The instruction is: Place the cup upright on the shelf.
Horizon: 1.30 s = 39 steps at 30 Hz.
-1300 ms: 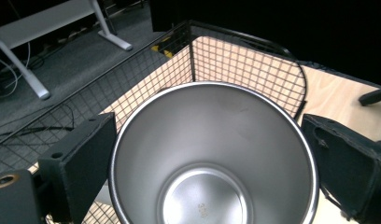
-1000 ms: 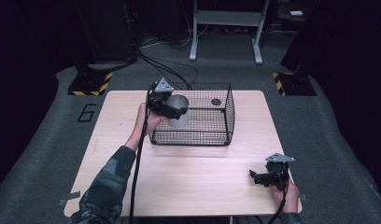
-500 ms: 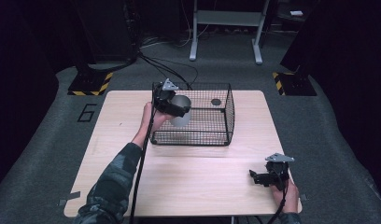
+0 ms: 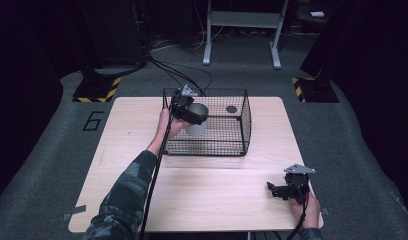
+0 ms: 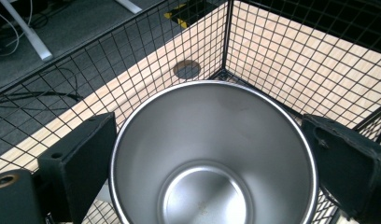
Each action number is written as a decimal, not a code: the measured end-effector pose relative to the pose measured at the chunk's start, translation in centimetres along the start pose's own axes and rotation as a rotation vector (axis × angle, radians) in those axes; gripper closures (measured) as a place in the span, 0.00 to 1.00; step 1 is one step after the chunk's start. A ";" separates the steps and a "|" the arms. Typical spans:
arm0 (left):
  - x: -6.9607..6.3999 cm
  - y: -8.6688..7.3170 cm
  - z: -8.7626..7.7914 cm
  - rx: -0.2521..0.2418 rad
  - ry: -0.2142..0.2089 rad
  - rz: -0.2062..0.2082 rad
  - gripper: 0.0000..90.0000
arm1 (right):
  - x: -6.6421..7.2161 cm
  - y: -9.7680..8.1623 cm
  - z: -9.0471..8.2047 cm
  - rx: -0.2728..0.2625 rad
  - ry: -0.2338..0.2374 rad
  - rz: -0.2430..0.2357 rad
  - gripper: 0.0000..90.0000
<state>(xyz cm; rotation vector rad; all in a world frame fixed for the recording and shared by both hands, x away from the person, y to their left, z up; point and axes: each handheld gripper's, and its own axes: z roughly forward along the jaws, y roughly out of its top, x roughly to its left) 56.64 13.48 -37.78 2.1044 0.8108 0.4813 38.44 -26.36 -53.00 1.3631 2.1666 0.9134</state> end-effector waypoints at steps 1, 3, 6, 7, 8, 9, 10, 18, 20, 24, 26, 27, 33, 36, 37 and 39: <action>0.0 0.0 0.0 0.000 0.000 0.000 0.07 | 0.0 0.0 0.0 0.000 0.000 0.000 0.00; 0.2 -0.1 0.3 0.012 -0.009 -0.001 0.07 | 0.0 0.0 0.0 0.000 0.000 0.000 0.00; 0.4 -0.3 1.0 0.027 -0.011 0.000 0.07 | 0.0 0.0 0.0 0.000 0.000 0.000 0.00; 0.5 -0.4 1.3 0.034 -0.013 -0.002 0.07 | 0.0 0.0 0.0 0.000 0.000 0.000 0.00; 0.5 -0.4 1.6 0.044 -0.017 -0.003 0.07 | 0.0 0.0 0.0 0.000 0.000 0.000 0.00; 0.6 -0.5 1.8 0.047 -0.015 -0.001 0.07 | 0.0 0.0 0.0 0.000 0.000 0.000 0.00; 0.6 -0.5 1.9 0.052 -0.016 0.002 0.07 | 0.0 0.0 0.0 0.000 0.000 0.000 0.00; 0.7 -0.7 3.0 0.085 -0.028 0.000 0.07 | 0.0 0.0 0.0 0.000 0.000 0.000 0.00; 0.7 -0.8 3.2 0.088 -0.030 -0.001 0.07 | 0.0 0.0 0.0 0.000 0.000 0.000 0.00; 0.6 -0.8 3.7 0.103 -0.038 0.003 0.07 | 0.0 0.0 0.0 -0.001 0.000 0.000 0.00; 0.5 -0.8 3.9 0.108 -0.037 0.006 0.07 | 0.0 0.0 0.0 0.000 0.000 0.000 0.00; 0.5 -0.8 4.1 0.112 -0.038 0.006 0.07 | 0.0 0.0 0.0 0.000 0.000 0.000 0.00; 0.3 -0.8 4.9 0.135 -0.051 0.008 0.07 | 0.0 0.0 0.0 0.000 0.000 0.000 0.00; 0.4 -0.7 5.0 0.140 -0.060 0.001 0.07 | 0.0 0.0 0.0 0.001 0.001 -0.001 0.00; 0.4 -0.6 5.0 0.141 -0.060 0.001 0.07 | 0.0 0.0 0.0 -0.001 0.000 0.004 0.00; 0.3 -0.6 5.2 0.143 -0.058 0.000 0.07 | 0.1 0.0 0.0 -0.003 -0.002 0.011 0.00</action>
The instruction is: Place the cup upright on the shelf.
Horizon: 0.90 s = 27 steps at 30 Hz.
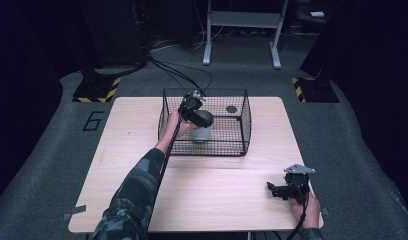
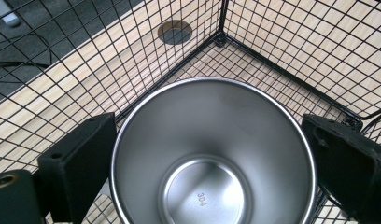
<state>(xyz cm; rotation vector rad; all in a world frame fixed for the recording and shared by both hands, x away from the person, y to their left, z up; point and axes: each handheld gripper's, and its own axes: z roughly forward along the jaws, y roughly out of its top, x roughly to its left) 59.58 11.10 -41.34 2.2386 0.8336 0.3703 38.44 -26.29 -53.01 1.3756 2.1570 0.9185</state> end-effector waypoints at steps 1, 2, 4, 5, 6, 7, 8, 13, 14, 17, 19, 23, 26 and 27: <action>0.0 0.0 0.1 0.004 -0.001 0.003 0.07 | 0.0 0.0 0.0 0.000 0.000 0.000 0.00; 0.0 0.0 0.1 0.004 -0.002 0.001 0.07 | 0.0 0.0 0.0 0.000 0.000 0.000 0.00; 0.0 -0.1 0.3 0.010 -0.002 -0.001 0.07 | 0.0 0.0 0.0 0.000 0.000 0.001 0.00; 0.0 -0.1 0.4 0.019 -0.004 0.002 0.07 | 0.0 0.0 0.0 0.000 0.000 0.000 0.00; 0.0 -0.2 0.5 0.017 -0.003 -0.002 0.07 | 0.0 0.0 0.0 0.000 0.000 0.000 0.00; 0.0 -0.2 0.5 0.012 -0.005 -0.004 0.07 | 0.0 0.0 0.0 0.000 0.000 0.000 0.00; 0.1 -0.2 0.5 0.013 -0.004 -0.005 0.07 | 0.0 0.0 0.0 0.000 0.000 0.001 0.00; 0.0 -0.4 0.4 0.022 -0.007 0.014 0.07 | 0.0 0.0 0.0 0.003 0.002 -0.009 0.00; 0.0 -0.5 0.3 0.021 -0.005 0.009 0.07 | -0.1 0.0 0.0 0.003 0.003 -0.013 0.00; 0.0 -0.7 0.2 0.027 -0.001 0.005 0.07 | -0.1 0.0 0.0 0.003 0.003 -0.011 0.00; -0.1 -0.8 0.1 0.029 0.003 0.008 0.07 | -0.1 0.0 0.0 0.003 0.002 -0.011 0.00; -0.3 -0.9 0.1 0.019 0.022 0.002 0.07 | -0.1 0.0 0.0 0.003 0.002 -0.011 0.00; -0.1 -1.0 -0.1 0.011 0.021 -0.006 0.06 | -0.1 0.0 0.0 0.004 0.002 -0.011 0.00; -0.1 -0.9 -0.2 0.001 0.027 -0.015 0.04 | -0.1 0.0 0.0 0.003 0.002 -0.011 0.00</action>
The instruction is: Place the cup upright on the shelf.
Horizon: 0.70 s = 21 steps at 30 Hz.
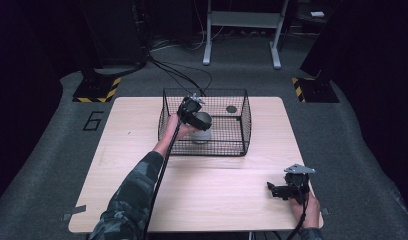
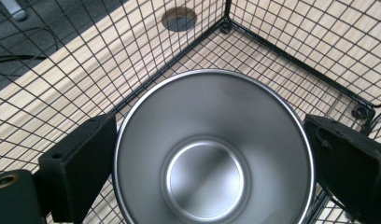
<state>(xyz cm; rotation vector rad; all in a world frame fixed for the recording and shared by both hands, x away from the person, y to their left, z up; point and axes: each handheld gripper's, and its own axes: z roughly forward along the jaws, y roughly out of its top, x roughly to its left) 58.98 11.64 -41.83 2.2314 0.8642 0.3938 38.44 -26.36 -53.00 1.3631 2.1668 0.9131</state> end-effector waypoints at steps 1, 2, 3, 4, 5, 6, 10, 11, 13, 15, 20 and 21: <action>0.0 0.0 -0.2 -0.004 0.005 0.001 0.01 | 0.0 0.0 0.0 0.000 0.000 0.000 0.00; 0.1 0.1 -0.4 -0.014 0.005 -0.003 0.00 | 0.0 0.0 0.0 0.000 0.000 0.000 0.00; 0.1 0.1 -0.6 -0.021 0.005 -0.006 0.00 | 0.0 0.0 0.0 0.000 0.000 0.000 0.00; 0.1 0.2 -1.0 -0.036 0.009 -0.010 0.00 | 0.0 0.0 0.0 0.000 0.000 0.000 0.00; 0.1 0.3 -1.4 -0.045 0.010 -0.013 0.00 | 0.0 0.0 0.0 0.000 0.000 0.000 0.00; 0.1 0.3 -1.8 -0.049 0.006 -0.014 0.00 | 0.0 0.0 0.0 0.000 0.000 0.000 0.00; -0.1 0.3 -3.6 -0.083 -0.017 -0.016 0.00 | 0.0 0.0 0.0 0.000 0.000 0.000 0.00; -0.1 0.3 -4.0 -0.091 -0.020 -0.019 0.00 | 0.0 0.0 0.0 -0.001 0.000 0.000 0.00; -0.3 0.1 -5.1 -0.102 -0.029 -0.014 0.00 | 0.0 0.0 0.0 0.000 0.000 0.000 0.00; -0.6 -0.2 -6.1 -0.104 -0.033 0.001 0.00 | 0.0 0.0 0.0 0.000 0.000 0.000 0.00; -1.6 -1.2 -8.6 -0.128 -0.059 0.030 0.01 | 0.0 0.0 0.0 0.000 0.000 0.000 0.00; -1.9 -1.5 -9.2 -0.134 -0.061 0.034 0.01 | 0.0 0.0 0.0 0.000 0.000 0.000 0.00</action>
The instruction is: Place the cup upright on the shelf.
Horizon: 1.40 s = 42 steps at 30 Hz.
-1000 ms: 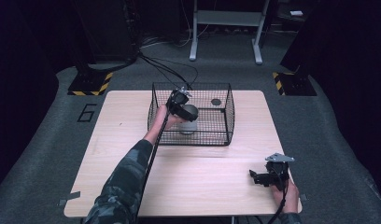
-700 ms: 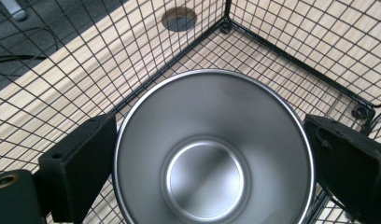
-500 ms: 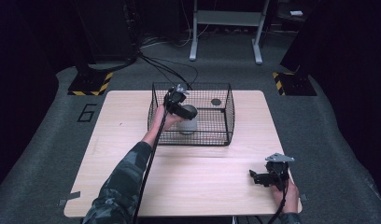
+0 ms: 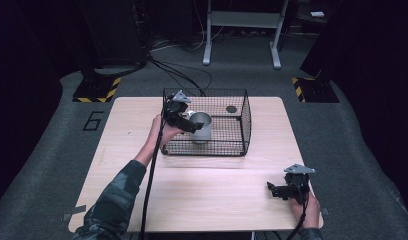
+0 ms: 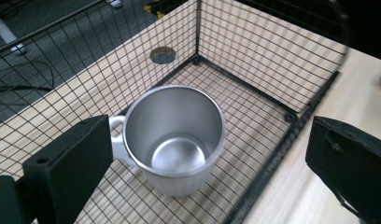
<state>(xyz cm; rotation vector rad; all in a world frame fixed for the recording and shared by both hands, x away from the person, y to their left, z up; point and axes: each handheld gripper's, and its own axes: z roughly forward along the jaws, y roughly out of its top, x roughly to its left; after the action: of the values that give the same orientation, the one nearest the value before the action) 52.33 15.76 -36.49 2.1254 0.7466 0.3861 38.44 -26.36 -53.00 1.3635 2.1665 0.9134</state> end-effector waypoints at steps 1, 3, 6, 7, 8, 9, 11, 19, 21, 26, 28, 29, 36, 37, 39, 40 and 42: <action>-0.3 -0.2 -0.5 -0.005 -0.004 0.000 0.00 | 0.0 0.0 0.0 0.000 0.000 0.000 0.00; -0.6 -0.6 -1.3 -0.006 -0.008 0.012 0.00 | 0.0 0.0 0.0 0.000 0.000 0.000 0.00; -1.3 -1.2 -2.6 -0.004 -0.002 0.032 0.00 | 0.0 0.0 0.0 0.000 0.000 0.000 0.00; -1.5 -1.4 -3.0 -0.002 0.002 0.046 0.00 | 0.0 0.0 0.0 0.000 0.000 0.000 0.00; -1.7 -1.6 -3.3 0.000 0.002 0.050 0.00 | 0.0 0.0 0.0 0.000 0.000 0.000 0.00; -1.9 -2.0 -3.8 0.001 0.004 0.059 0.00 | 0.0 0.0 0.0 0.000 0.000 0.000 0.00; -2.3 -2.5 -4.6 -0.003 0.000 0.063 0.00 | 0.0 0.0 0.0 0.000 0.000 0.000 0.00; -4.2 -5.5 -7.8 -0.018 0.017 0.095 0.00 | 0.0 0.0 0.0 0.000 -0.002 -0.005 0.00; -4.5 -6.4 -8.6 -0.016 0.023 0.099 0.00 | 0.0 0.0 0.0 0.000 -0.002 -0.005 0.00; -5.2 -9.0 -10.0 -0.010 0.064 0.102 0.00 | 0.0 0.0 0.0 -0.001 -0.003 -0.002 0.00; -5.3 -10.1 -10.4 -0.001 0.080 0.101 0.00 | 0.0 0.0 0.0 -0.001 -0.003 -0.002 0.00; -5.4 -10.7 -10.6 0.005 0.087 0.093 0.00 | 0.0 0.0 0.0 0.000 -0.003 -0.004 0.00; -5.1 -15.0 -11.6 0.030 0.150 0.047 0.00 | 0.0 0.0 0.0 0.000 -0.003 0.001 0.00; -5.0 -15.5 -11.6 0.033 0.156 0.036 0.00 | 0.1 0.0 0.0 -0.001 -0.004 0.001 0.00; -4.6 -16.8 -11.8 0.043 0.173 0.013 0.00 | 0.1 0.0 0.0 -0.001 -0.004 0.001 0.00; -4.4 -17.5 -11.8 0.046 0.177 -0.005 0.00 | 0.1 0.0 0.0 -0.001 -0.004 0.001 0.00; -4.0 -18.8 -11.9 0.057 0.200 -0.029 0.00 | 0.1 0.0 0.0 -0.001 -0.004 0.002 0.00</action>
<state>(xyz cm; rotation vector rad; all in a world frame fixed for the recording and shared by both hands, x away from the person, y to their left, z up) 36.15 29.53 -44.27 2.1470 0.9115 0.5743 38.45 -26.29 -53.01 1.3656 2.1616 0.9113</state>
